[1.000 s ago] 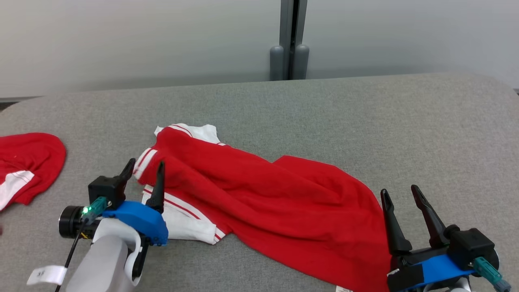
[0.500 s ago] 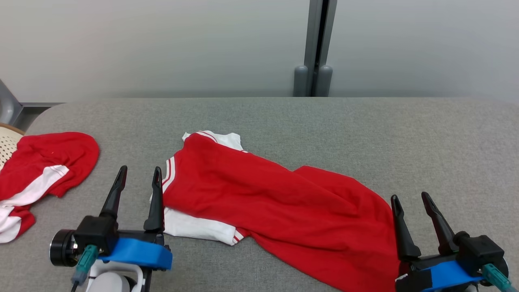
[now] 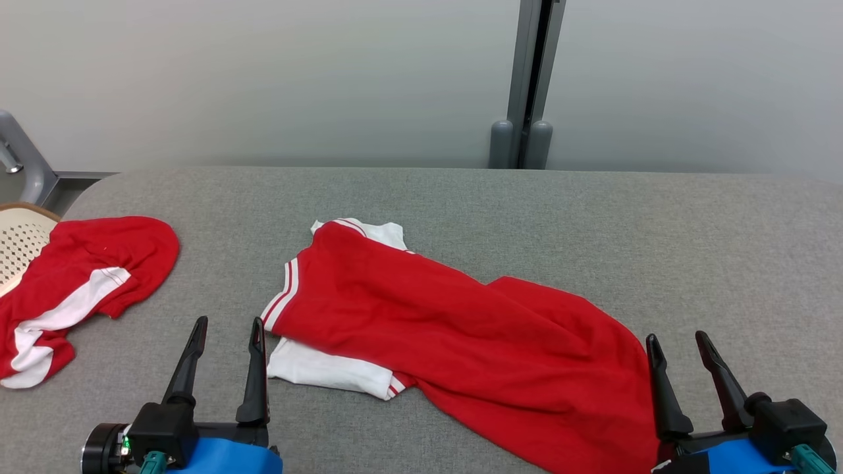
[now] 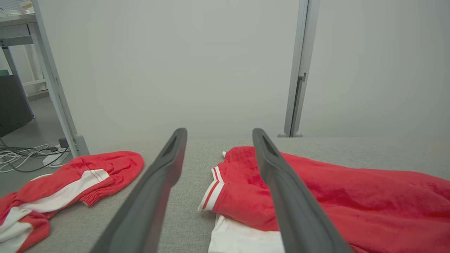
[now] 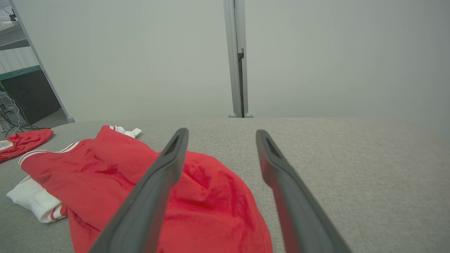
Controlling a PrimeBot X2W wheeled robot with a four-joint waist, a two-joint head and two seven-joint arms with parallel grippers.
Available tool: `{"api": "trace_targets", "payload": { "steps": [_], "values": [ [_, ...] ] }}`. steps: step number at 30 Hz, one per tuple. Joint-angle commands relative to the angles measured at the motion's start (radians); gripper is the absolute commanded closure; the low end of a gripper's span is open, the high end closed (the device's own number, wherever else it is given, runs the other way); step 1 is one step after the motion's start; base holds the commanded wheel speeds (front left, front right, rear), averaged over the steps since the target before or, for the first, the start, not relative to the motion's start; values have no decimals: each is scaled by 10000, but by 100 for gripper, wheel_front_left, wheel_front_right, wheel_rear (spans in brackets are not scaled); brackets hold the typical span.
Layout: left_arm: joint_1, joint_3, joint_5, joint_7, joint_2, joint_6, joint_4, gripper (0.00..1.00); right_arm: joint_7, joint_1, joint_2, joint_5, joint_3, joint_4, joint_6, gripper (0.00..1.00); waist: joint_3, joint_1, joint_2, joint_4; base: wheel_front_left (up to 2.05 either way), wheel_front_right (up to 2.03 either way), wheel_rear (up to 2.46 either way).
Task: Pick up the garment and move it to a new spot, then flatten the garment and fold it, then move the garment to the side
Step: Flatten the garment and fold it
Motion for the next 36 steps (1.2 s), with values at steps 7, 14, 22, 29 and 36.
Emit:
{"api": "trace_targets", "payload": {
  "steps": [7,14,22,29,36],
  "values": [
    [-54,168,175,-24,-110,-74,-47,0,-34,-98,-18,-162,-116,304,1,0,131,1,0,46,0,0,0],
    [-441,-2,157,-24,-212,-152,2,0,-5,-1629,-616,-268,191,982,1,0,500,1,0,293,0,0,0],
    [-857,-160,-4,-24,-294,-190,15,0,766,-4422,-1524,-354,1391,2900,-1,0,1134,1,0,764,0,0,0],
    [-1152,-356,-166,-24,-315,-68,-107,0,1392,-5670,-2060,-132,2565,5144,-1,0,1606,1,0,1161,0,0,0],
    [-1186,-458,-318,-24,-320,58,-168,0,1746,-6051,-2233,361,3423,6973,-1,0,1694,1,0,1233,0,0,0]
  ]
}}
